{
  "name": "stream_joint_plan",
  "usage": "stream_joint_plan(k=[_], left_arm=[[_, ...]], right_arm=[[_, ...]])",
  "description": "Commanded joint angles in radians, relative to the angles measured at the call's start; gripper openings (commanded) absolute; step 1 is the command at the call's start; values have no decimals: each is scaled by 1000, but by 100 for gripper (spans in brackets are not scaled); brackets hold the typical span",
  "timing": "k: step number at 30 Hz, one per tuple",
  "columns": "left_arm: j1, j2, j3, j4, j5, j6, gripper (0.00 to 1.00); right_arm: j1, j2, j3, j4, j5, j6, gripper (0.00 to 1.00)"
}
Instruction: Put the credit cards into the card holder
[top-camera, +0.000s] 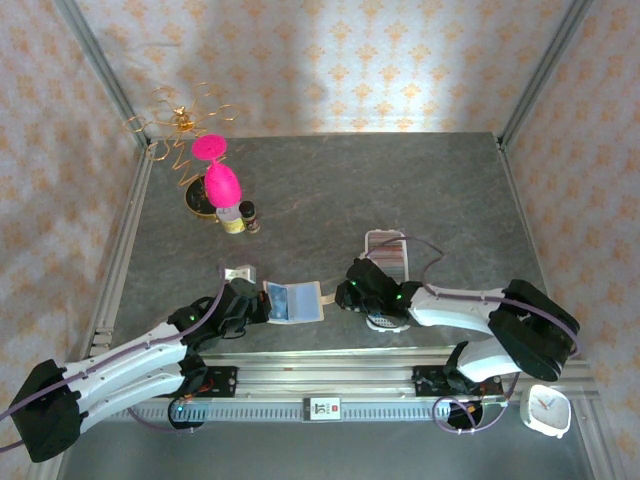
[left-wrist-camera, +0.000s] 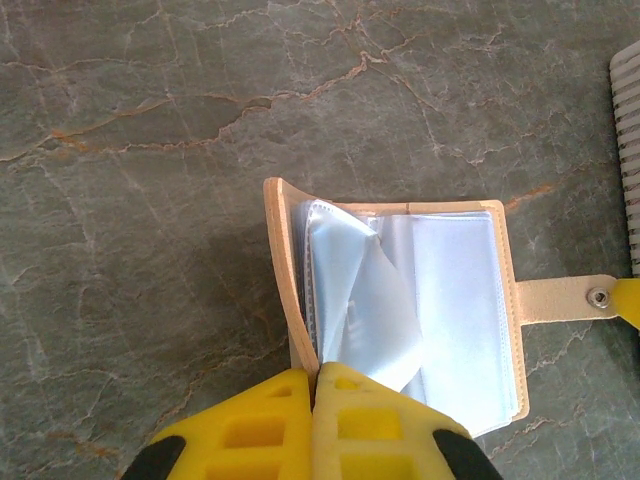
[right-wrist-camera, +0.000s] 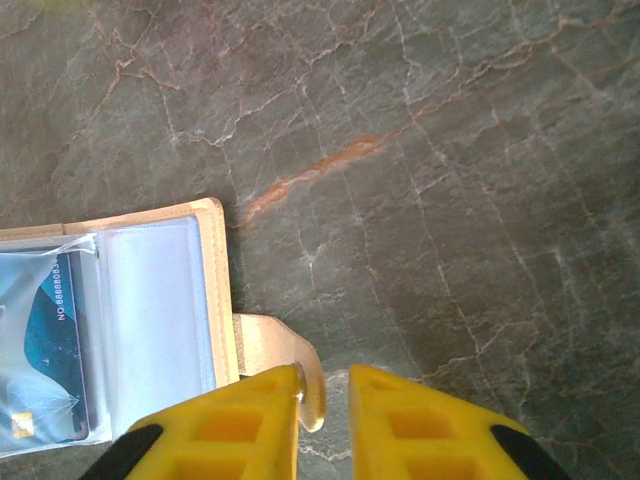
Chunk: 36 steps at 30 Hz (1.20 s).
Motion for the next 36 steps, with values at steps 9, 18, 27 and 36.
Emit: stream_joint_plan(k=[9, 18, 27, 36], left_arm=[[-1, -15, 26, -24, -19, 8, 0], [-1, 9, 28, 95, 83, -6, 7], [-2, 87, 8, 331, 237, -30, 28], [-34, 268, -12, 571, 297, -70, 27]], right_arm=[[-1, 2, 7, 30, 1, 5, 3], [20, -8, 9, 37, -1, 4, 0], [51, 20, 18, 44, 10, 5, 0], [62, 8, 23, 42, 27, 9, 0]])
